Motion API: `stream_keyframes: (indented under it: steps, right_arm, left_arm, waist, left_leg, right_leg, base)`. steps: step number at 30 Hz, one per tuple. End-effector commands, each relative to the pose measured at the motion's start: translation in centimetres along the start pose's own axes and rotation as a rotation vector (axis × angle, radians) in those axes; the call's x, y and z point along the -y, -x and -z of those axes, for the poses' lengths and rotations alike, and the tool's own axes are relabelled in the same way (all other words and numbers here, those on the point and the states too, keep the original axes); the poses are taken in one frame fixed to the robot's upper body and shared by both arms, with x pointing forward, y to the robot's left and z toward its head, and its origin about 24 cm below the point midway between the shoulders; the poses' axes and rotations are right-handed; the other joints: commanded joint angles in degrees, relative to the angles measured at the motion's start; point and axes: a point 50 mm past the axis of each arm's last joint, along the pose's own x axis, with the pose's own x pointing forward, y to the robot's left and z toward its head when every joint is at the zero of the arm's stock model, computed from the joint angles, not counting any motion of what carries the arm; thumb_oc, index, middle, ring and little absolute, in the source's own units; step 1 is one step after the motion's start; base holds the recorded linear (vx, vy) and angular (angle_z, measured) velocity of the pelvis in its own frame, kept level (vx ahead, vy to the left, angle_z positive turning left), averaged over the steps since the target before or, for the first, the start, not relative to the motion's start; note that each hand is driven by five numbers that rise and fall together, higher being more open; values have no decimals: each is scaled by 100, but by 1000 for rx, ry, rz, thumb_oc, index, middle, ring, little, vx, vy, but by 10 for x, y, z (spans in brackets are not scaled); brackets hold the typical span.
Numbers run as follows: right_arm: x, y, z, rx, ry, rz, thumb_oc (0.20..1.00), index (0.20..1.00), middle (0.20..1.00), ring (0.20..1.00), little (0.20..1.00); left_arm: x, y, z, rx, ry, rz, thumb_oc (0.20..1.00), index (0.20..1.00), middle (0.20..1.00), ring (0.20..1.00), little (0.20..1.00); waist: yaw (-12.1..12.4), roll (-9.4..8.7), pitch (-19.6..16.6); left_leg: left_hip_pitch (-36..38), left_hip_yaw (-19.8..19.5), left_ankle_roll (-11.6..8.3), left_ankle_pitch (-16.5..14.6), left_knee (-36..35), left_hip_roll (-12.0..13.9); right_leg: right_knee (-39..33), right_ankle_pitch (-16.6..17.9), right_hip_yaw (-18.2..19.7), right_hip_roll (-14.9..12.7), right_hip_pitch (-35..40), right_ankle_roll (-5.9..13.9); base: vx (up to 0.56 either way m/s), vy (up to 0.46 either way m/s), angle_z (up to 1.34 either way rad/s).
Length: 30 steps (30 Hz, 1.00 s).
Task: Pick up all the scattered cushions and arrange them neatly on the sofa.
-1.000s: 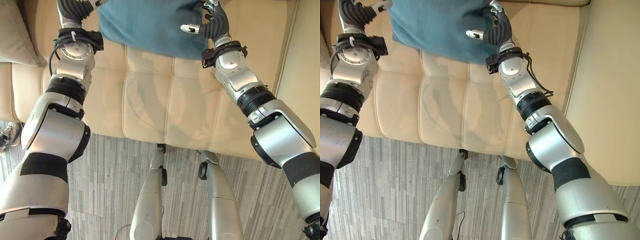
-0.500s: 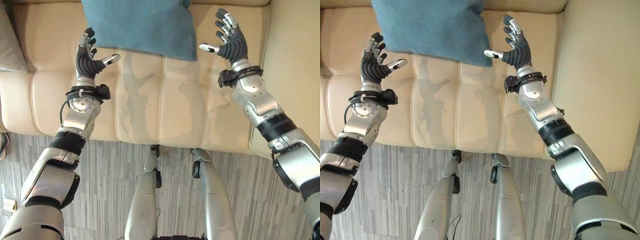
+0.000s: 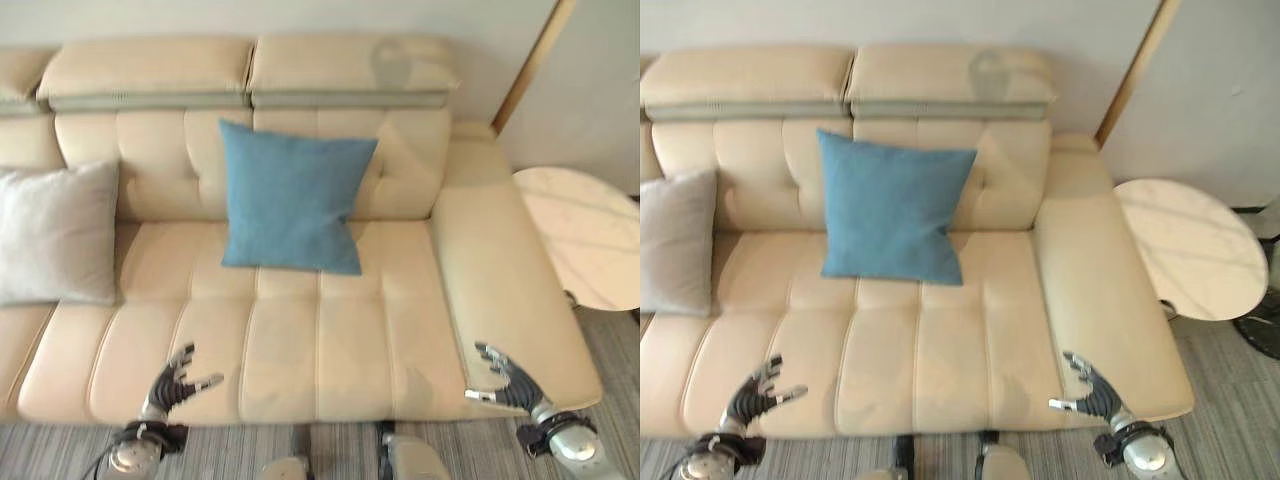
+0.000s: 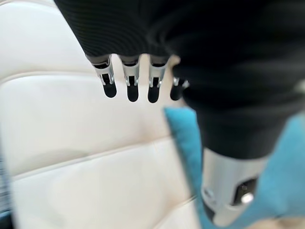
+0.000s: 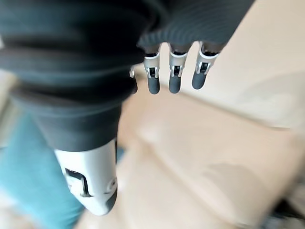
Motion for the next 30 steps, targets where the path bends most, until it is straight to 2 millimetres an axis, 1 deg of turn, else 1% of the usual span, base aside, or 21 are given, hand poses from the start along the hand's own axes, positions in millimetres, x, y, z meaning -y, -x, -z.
stream_keyframes:
  steps: [1,2,3,4,6,7,8,9,10,11,12,13,15,17,18,19,20,21,22,24,30]
  right_arm:
    - [2,-16,-31,118,33,22,1000,1000,1000,1000,1000]
    - [0,-18,-30,109,22,20,1000,1000,1000,1000,1000]
    - [0,-18,-30,109,22,20,1000,1000,1000,1000,1000]
    - [-6,-22,-29,96,-3,17,1000,1000,1000,1000,1000]
    - [-10,-25,-30,92,-27,14,1000,1000,1000,1000,1000]
    - [-13,-26,-30,93,-38,11,1000,1000,1000,1000,1000]
    - [-13,-26,-30,94,-39,11,1000,1000,1000,1000,1000]
    - [-17,-24,-27,87,-53,4,1000,1000,1000,1000,1000]
    - [-20,-23,-24,77,-56,-1,1000,1000,1000,1000,1000]
    - [-22,-23,-25,87,-59,-8,1000,1000,1000,1000,1000]
    - [-25,-22,-25,89,-63,-14,1000,1000,1000,1000,1000]
    - [-27,-22,-25,86,-64,-19,1000,1000,1000,1000,1000]
    - [-27,-23,-28,104,-58,-23,1000,1000,1000,1000,1000]
    - [-22,-23,-31,108,-52,-17,1000,1000,1000,1000,1000]
    - [-20,-23,-31,111,-53,-13,1000,1000,1000,1000,1000]
    - [-16,-22,-33,118,-62,-1,1000,1000,1000,1000,1000]
    - [-14,-22,-33,122,-93,8,1000,1000,1000,1000,1000]
    - [-16,-21,-29,107,-125,10,1000,1000,1000,1000,1000]
    - [-18,-21,-28,104,-136,9,1000,1000,1000,1000,1000]
    - [-22,-21,-25,91,-140,0,1000,1000,1000,1000,1000]
    - [-27,-20,-17,56,-144,3,1000,1000,1000,1000,1000]
  left_arm:
    - [-4,-10,-22,91,-42,-20,1000,1000,1000,1000,1000]
    - [-4,-11,-21,80,-49,-20,1000,1000,1000,1000,1000]
    - [-4,-11,-21,80,-49,-20,1000,1000,1000,1000,1000]
    - [-4,-14,-20,71,-43,-31,1000,1000,1000,1000,1000]
    - [-4,-18,-23,69,-50,-35,1000,1000,1000,1000,1000]
    - [-4,-18,-22,61,-52,-34,1000,1000,1000,1000,1000]
    - [-4,-18,-23,62,-52,-34,1000,1000,1000,1000,1000]
    - [-4,-18,-20,45,-69,-29,1000,1000,1000,1000,1000]
    - [-3,-17,-17,35,-78,-25,1000,1000,1000,1000,1000]
    - [-1,-16,-14,28,-79,-20,1000,1000,1000,1000,1000]
    - [2,-15,-14,30,-78,-7,1000,1000,1000,1000,1000]
    - [2,-15,-13,28,-67,-10,1000,1000,1000,1000,1000]
    - [4,-15,-10,16,-65,-13,1000,1000,1000,1000,1000]
    - [8,-17,-14,29,-50,-7,1000,1000,1000,1000,1000]
    - [9,-17,-14,28,-50,-4,1000,1000,1000,1000,1000]
    - [13,-17,-13,26,-56,8,1000,1000,1000,1000,1000]
    - [19,-16,-11,20,-52,24,1000,1000,1000,1000,1000]
    - [19,-15,-8,6,-39,18,1000,1000,1000,1000,1000]
    - [19,-13,-6,0,-33,18,1000,1000,1000,1000,1000]
    - [19,-12,-1,-16,-27,10,1000,1000,1000,1000,1000]
    - [17,-10,1,-20,-55,15,1000,1000,1000,1000,1000]
  waist:
    - [-159,-161,244]
    - [-158,-197,288]
    - [-157,-197,288]
    - [-154,-204,415]
    - [-98,-125,518]
    - [-63,-102,517]
    - [-60,-102,505]
    - [26,-65,420]
    - [83,-67,379]
    - [156,-124,354]
    - [233,-191,313]
    - [271,-270,288]
    - [309,-359,243]
    - [347,-387,342]
    - [347,-389,361]
    - [331,-411,390]
    - [261,-462,377]
    - [219,-468,317]
    - [194,-439,260]
    - [167,-370,157]
    - [126,-321,75]
  left_leg:
    - [511,137,73,-693,71,-347]
    - [517,156,102,-679,67,-376]
    - [517,157,102,-679,67,-376]
    - [438,161,135,-574,58,-319]
    - [261,148,172,-419,127,-194]
    - [172,143,180,-345,161,-123]
    - [153,146,178,-339,165,-120]
    - [6,129,180,-226,174,-15]
    - [-77,120,168,-183,195,25]
    - [-160,100,128,-156,231,37]
    - [-274,68,84,-104,255,48]
    - [-464,40,19,-11,327,66]
    - [-790,70,-102,102,529,126]
    - [-1083,0,-255,244,826,209]
    - [-1134,-89,-265,168,927,184]
    - [-1121,-209,-242,-16,1102,104]
    - [-1024,-284,-208,-360,1421,-1]
    - [-808,-411,-178,-615,1497,-117]
    - [-660,-457,-170,-668,1403,-134]
    - [-398,-527,-148,-647,1105,-131]
    - [-59,-546,-113,-573,708,-145]
  right_leg:
    - [-191,299,-15,-163,181,569]
    - [-128,457,48,-166,114,629]
    - [-127,457,49,-165,114,629]
    - [274,468,134,-86,-61,723]
    - [1012,21,87,51,-138,632]
    - [1320,-228,43,81,-74,526]
    - [1312,-216,45,84,-89,524]
    - [1953,-489,37,165,100,418]
    - [2215,-504,62,190,204,426]
    - [1935,-621,19,174,527,403]
    - [1510,-959,23,253,788,303]
    - [1117,-1079,55,322,965,221]
    - [142,-1070,126,449,1215,96]
    - [-194,-960,129,461,1239,28]
    - [-268,-916,99,450,1228,14]
    - [-321,-850,83,418,1205,10]
    - [-292,-764,32,306,1116,14]
    - [-291,-699,71,292,1038,15]
    - [-321,-688,94,320,1032,22]
    - [-320,-687,102,385,1028,25]
    - [-265,-722,26,390,1132,12]
  base:
    - [-141,99,-59]
    - [-135,52,-62]
    - [-262,-6,-41]
    - [-325,1,-37]
    - [-385,-5,-25]
    - [-215,-19,-11]
    - [-246,-78,-6]
    - [-213,-108,-5]
    - [-265,-187,16]
    - [-155,-210,22]
    - [-132,-240,28]
    - [-111,-227,2]
    - [-152,-211,-7]
    - [-228,-149,13]
    - [-238,-98,2]
    - [-229,-70,9]
    - [-207,-38,14]
    - [-118,-4,27]
    - [1,24,12]
    - [51,22,1]
    - [26,49,8]
